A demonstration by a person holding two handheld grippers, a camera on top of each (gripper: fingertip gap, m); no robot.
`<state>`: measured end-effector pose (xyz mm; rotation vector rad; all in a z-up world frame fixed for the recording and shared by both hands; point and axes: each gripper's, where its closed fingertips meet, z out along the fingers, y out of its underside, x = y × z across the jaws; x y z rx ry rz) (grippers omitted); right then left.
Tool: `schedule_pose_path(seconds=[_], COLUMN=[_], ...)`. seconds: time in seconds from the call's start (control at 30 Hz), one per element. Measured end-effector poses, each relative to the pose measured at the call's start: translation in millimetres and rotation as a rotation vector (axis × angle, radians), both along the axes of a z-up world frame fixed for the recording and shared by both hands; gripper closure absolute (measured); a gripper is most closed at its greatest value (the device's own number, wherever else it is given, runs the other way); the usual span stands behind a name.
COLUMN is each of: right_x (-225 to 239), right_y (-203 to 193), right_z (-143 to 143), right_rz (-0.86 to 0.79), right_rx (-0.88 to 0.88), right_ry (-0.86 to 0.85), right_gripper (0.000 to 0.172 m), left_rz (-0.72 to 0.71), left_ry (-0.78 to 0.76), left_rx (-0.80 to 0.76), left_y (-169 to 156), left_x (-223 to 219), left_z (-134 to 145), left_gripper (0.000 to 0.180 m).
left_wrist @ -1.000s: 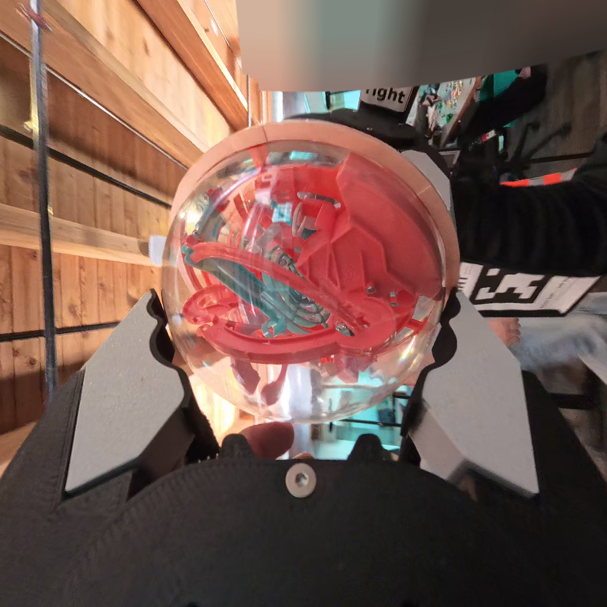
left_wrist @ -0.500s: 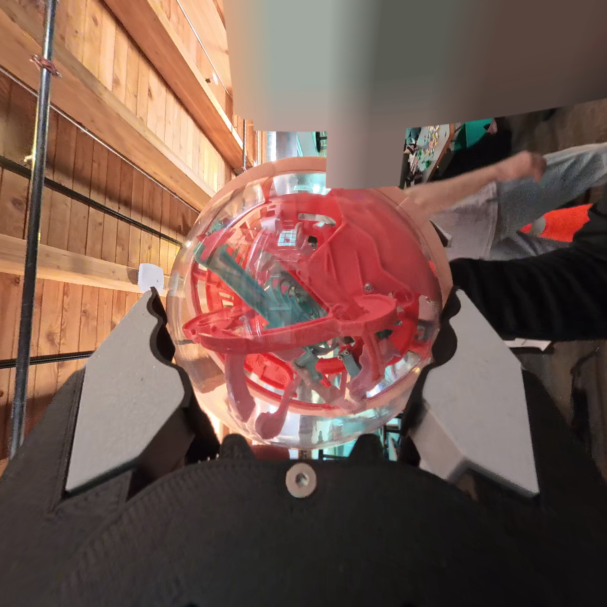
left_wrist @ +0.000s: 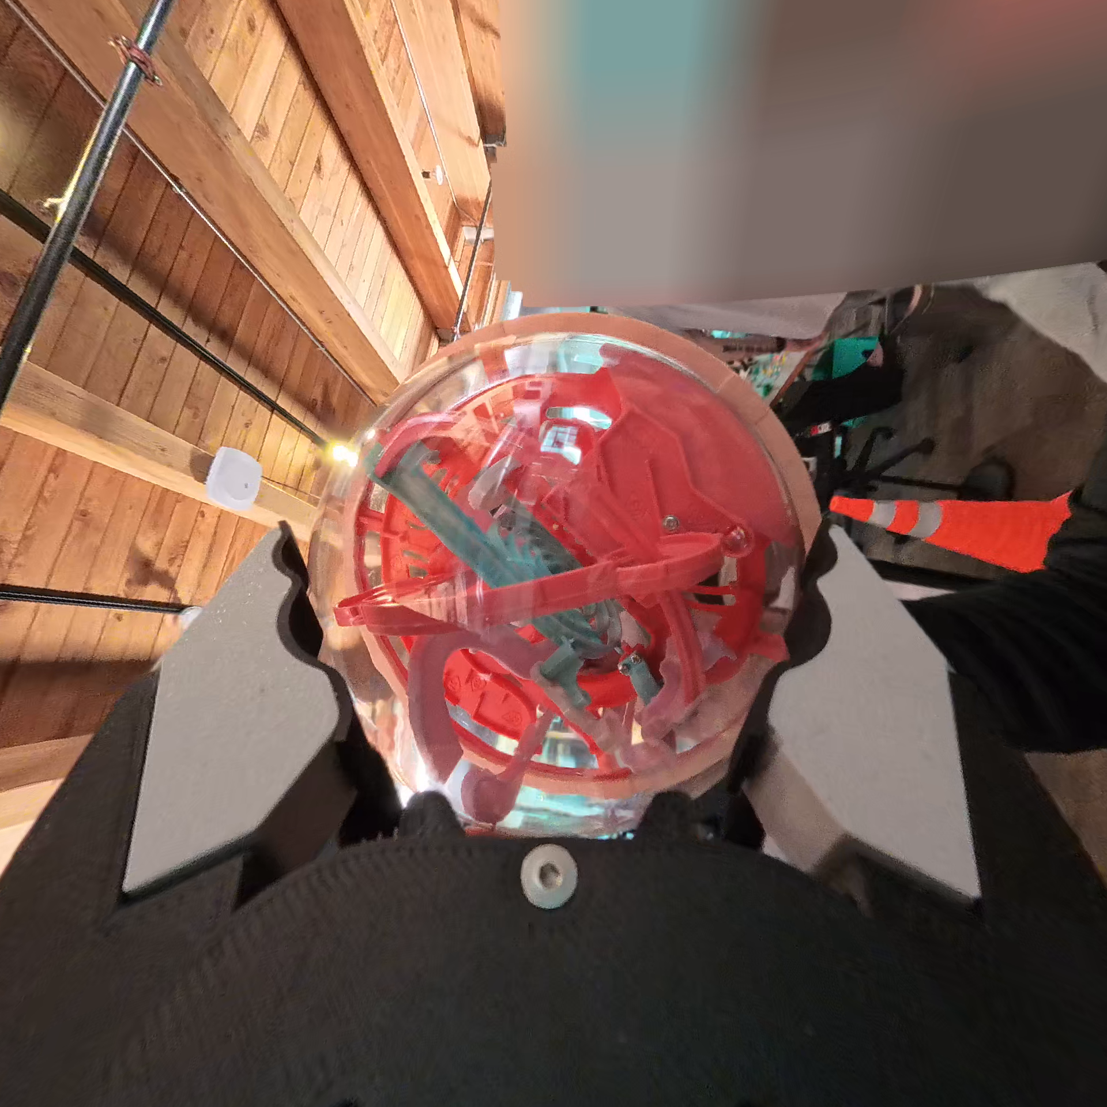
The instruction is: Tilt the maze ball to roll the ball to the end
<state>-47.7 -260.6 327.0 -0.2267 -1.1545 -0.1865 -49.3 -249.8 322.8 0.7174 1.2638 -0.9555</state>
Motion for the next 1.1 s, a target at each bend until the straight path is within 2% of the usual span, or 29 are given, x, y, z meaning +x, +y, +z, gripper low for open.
schedule_pose_path(seconds=[0.07,0.17,0.37,0.47,0.57,0.7,0.83,1.03,1.1], right_x=[6,16,20,26,28,21,20,13,5], right_y=[3,0,23,39,54,60,60,46,37], right_z=[0,4,6,3,2,0,2,15,18], right_rz=[0.03,0.114,0.122,0.073,-0.06,-0.295,-0.49,-0.703,-0.752], right_rx=[-0.019,-0.038,-0.103,-0.143,-0.144,-0.112,-0.055,0.067,0.119], right_ry=[0.027,0.1,0.205,0.217,0.202,0.063,-0.098,-0.27,-0.32], right_gripper=[0.017,0.029,0.031,0.029,0.025,0.025,0.025,0.026,0.025], left_rz=[-0.016,-0.076,-0.278,-0.336,-0.358,-0.244,-0.021,0.188,0.217], left_ry=[0.018,0.048,0.114,0.133,0.149,0.143,0.099,-0.049,-0.109], left_rx=[-0.018,-0.077,-0.219,-0.266,-0.281,-0.219,-0.146,-0.067,-0.042], left_y=[2,13,41,55,66,72,71,59,50], left_x=[4,9,8,14,22,37,56,58,52], left_z=[1,6,9,6,4,0,4,26,32], left_gripper=[0.026,0.026,0.026,0.026,0.026,0.025,0.025,0.025,0.025])
